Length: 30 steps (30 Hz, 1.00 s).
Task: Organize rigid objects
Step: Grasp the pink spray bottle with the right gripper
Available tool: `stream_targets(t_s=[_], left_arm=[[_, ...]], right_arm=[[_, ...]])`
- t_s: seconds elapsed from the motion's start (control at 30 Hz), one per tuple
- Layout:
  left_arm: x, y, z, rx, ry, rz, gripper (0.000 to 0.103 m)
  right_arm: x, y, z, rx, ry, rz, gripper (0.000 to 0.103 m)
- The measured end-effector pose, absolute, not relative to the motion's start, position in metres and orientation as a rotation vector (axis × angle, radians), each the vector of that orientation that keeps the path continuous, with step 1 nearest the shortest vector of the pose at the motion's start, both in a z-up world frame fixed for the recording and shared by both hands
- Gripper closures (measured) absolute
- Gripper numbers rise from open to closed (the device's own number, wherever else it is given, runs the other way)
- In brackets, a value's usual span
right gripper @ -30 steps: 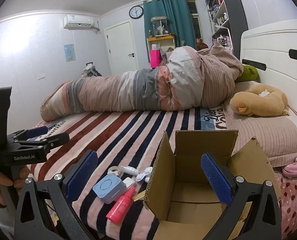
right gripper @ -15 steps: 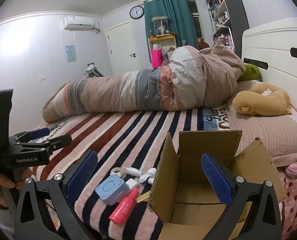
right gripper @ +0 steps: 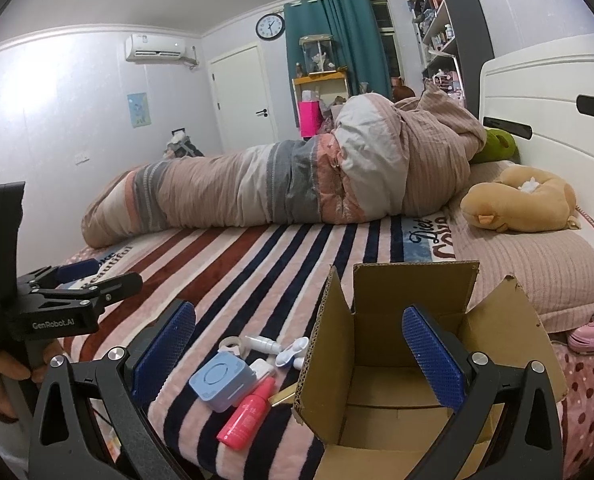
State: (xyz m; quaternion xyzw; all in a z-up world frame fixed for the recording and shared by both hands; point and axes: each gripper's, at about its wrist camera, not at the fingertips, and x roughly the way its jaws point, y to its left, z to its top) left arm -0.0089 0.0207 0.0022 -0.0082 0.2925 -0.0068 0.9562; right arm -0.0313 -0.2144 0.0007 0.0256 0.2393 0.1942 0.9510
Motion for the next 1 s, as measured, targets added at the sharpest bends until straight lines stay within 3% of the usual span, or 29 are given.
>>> stream_targets(t_s=[0.17, 0.37, 0.43, 0.53, 0.6, 0.93, 1.0], left_arm=[[-0.007, 0.028, -0.002, -0.022, 0.587, -0.036, 0.001], [-0.002, 0.056, -0.010, -0.029, 0.572, -0.087, 0.001], [0.000, 0.068, -0.016, -0.038, 0.576, -0.106, 0.001], [0.004, 0.086, -0.029, -0.039, 0.591, -0.133, 0.001], [0.008, 0.097, -0.041, -0.041, 0.612, -0.143, 0.001], [0.023, 0.120, -0.105, -0.104, 0.732, -0.222, 0.001], [0.024, 0.119, -0.112, -0.116, 0.742, -0.234, 0.001]], right_arm=[[-0.034, -0.208, 0.003, 0.014, 0.484, 0.377, 0.002], [-0.041, -0.179, 0.009, -0.040, 0.477, 0.395, 0.026], [-0.044, -0.161, 0.006, -0.055, 0.483, 0.426, 0.040], [-0.047, -0.134, -0.009, -0.067, 0.525, 0.492, 0.053], [-0.046, -0.120, -0.024, -0.049, 0.584, 0.559, 0.058], [-0.007, -0.099, -0.141, -0.048, 0.981, 0.387, 0.058], [0.004, -0.099, -0.153, -0.052, 1.020, 0.347, 0.064]])
